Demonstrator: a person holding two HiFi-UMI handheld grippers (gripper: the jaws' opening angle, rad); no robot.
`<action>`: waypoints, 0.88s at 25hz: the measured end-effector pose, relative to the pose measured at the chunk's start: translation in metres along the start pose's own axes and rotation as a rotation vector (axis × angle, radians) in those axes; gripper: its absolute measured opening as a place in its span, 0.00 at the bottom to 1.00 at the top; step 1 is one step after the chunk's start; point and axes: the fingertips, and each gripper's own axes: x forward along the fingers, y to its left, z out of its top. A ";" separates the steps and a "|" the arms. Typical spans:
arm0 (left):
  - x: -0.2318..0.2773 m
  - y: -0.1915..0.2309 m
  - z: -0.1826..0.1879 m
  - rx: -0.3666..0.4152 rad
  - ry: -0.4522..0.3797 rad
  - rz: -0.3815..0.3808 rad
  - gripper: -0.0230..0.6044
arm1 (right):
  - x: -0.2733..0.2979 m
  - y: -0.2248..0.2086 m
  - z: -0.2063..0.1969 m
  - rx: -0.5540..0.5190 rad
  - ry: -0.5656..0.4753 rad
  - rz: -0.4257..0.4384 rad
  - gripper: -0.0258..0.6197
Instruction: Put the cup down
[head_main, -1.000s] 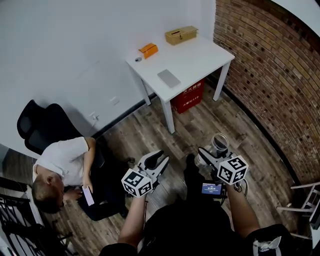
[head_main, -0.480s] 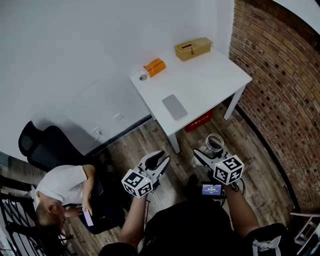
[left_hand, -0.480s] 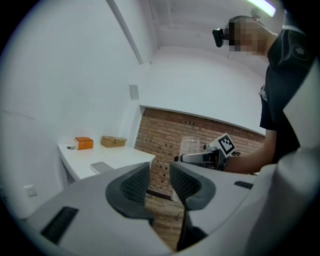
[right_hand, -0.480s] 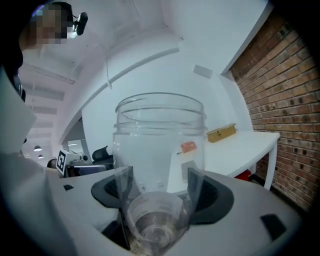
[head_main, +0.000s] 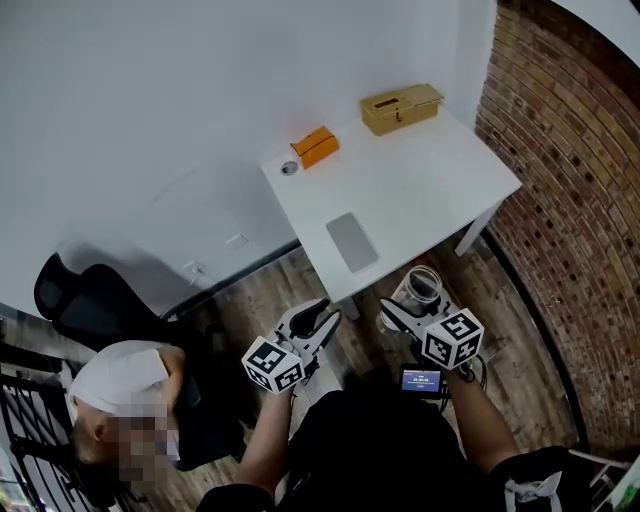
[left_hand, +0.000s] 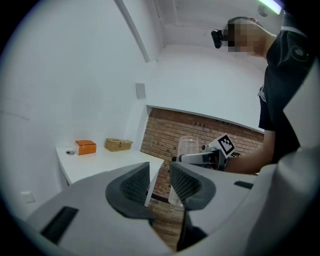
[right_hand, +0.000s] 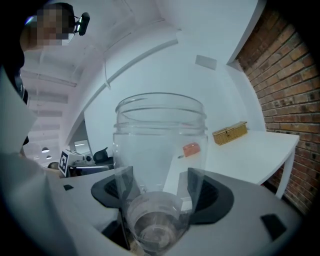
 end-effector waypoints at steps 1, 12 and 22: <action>0.002 0.004 0.001 -0.002 -0.001 0.001 0.24 | 0.004 -0.002 0.002 -0.001 0.001 0.001 0.58; 0.008 0.036 0.014 -0.004 -0.006 -0.047 0.24 | 0.033 0.003 0.022 -0.012 -0.020 -0.019 0.58; 0.008 0.047 0.014 -0.014 0.002 -0.057 0.24 | 0.045 0.001 0.023 -0.013 -0.016 -0.026 0.58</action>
